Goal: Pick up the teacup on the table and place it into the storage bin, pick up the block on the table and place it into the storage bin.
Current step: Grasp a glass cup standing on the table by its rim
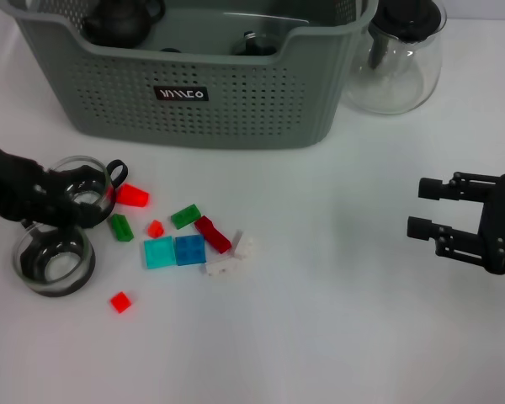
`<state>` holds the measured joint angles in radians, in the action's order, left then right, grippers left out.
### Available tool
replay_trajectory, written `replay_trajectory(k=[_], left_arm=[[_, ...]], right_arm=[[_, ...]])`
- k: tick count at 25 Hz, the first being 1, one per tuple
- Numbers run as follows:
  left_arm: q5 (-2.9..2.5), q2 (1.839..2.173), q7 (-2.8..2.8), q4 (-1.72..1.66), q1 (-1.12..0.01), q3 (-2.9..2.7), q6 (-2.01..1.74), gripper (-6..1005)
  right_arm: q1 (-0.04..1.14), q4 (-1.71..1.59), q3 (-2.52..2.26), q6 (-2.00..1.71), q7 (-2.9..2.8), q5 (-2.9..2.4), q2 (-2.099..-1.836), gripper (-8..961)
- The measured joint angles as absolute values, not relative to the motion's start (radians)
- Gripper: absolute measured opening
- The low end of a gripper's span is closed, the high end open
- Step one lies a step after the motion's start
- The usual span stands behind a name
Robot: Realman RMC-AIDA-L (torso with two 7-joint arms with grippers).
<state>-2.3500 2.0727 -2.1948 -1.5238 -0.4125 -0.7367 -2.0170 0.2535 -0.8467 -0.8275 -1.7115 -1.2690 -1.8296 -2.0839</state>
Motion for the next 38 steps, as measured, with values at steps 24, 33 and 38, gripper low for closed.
replay_trajectory(k=[24,33,38], left_arm=[[-2.837,2.169,-2.388,-1.468,-0.459,-1.333,-1.591,781],[-2.849,2.172,-2.415,-1.393,-0.494,-1.374,-1.616,752],[-2.854,2.169,-2.45,-1.374,-0.506,-1.375,-1.6,718]], right_arm=[[0.318,-0.82,-0.825,-1.712,-1.376,-1.854,-2.06,583],[0.317,-0.819,-0.825,-1.711,-1.376,-1.855,-2.06,583],[0.316,-0.816,-0.825,-1.709,-1.376,-1.856,-2.06,583]])
